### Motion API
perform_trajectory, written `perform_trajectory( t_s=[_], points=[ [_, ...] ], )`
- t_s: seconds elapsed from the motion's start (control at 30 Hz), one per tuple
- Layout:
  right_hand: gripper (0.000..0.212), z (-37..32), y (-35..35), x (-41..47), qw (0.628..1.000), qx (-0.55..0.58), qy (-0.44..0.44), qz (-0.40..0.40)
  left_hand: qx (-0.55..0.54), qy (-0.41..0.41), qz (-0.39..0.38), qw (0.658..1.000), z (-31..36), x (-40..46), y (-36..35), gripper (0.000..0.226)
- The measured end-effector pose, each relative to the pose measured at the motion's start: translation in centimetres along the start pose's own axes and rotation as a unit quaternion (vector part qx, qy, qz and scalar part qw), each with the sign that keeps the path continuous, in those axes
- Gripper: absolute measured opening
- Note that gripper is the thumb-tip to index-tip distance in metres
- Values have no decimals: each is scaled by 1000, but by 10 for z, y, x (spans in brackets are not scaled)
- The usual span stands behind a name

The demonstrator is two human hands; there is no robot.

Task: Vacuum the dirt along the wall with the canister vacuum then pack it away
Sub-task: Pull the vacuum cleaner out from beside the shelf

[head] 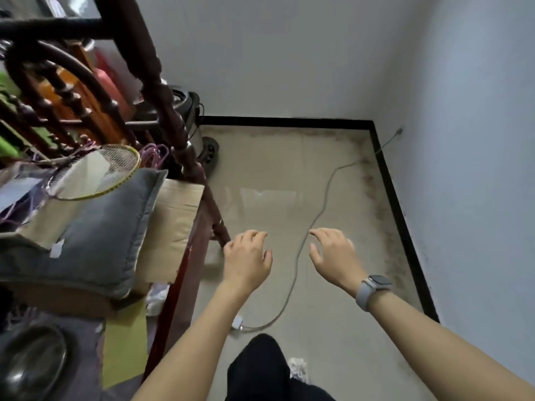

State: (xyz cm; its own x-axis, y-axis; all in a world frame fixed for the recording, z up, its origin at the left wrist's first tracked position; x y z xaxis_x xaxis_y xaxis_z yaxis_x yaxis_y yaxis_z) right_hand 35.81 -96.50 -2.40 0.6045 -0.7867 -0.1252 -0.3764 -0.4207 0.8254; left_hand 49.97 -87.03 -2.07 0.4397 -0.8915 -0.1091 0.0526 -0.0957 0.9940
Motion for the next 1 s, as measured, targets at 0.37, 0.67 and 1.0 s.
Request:
perform_trajectory(
  t_s=[0.37, 0.67, 1.0],
  points=[
    [39, -10, 16, 273, 1000, 1, -5, -7, -7, 3, -23, 1000, -44, 282, 12, 45],
    [41, -30, 56, 462, 1000, 17, -17, 7, -27, 32, -1, 999, -86, 490, 61, 42],
    [46, -43, 50, 705, 996, -22, 53, -65, -29, 129, -22, 991, -159, 675, 43, 44]
  ],
)
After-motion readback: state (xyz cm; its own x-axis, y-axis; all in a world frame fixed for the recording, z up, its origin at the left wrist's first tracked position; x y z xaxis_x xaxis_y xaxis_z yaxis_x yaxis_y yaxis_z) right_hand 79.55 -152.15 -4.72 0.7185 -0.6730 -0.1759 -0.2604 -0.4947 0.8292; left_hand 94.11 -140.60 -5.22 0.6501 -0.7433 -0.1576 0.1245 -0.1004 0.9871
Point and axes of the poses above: each hand's wrist, its own x-axis towards the middle knuckle, its own y-axis out of the back of the hand, z = x × y, the point moved 10 cm from there along x, towards the middle knuckle, and after that the axes turned 14 degrees about x, right-handed, at the moved point
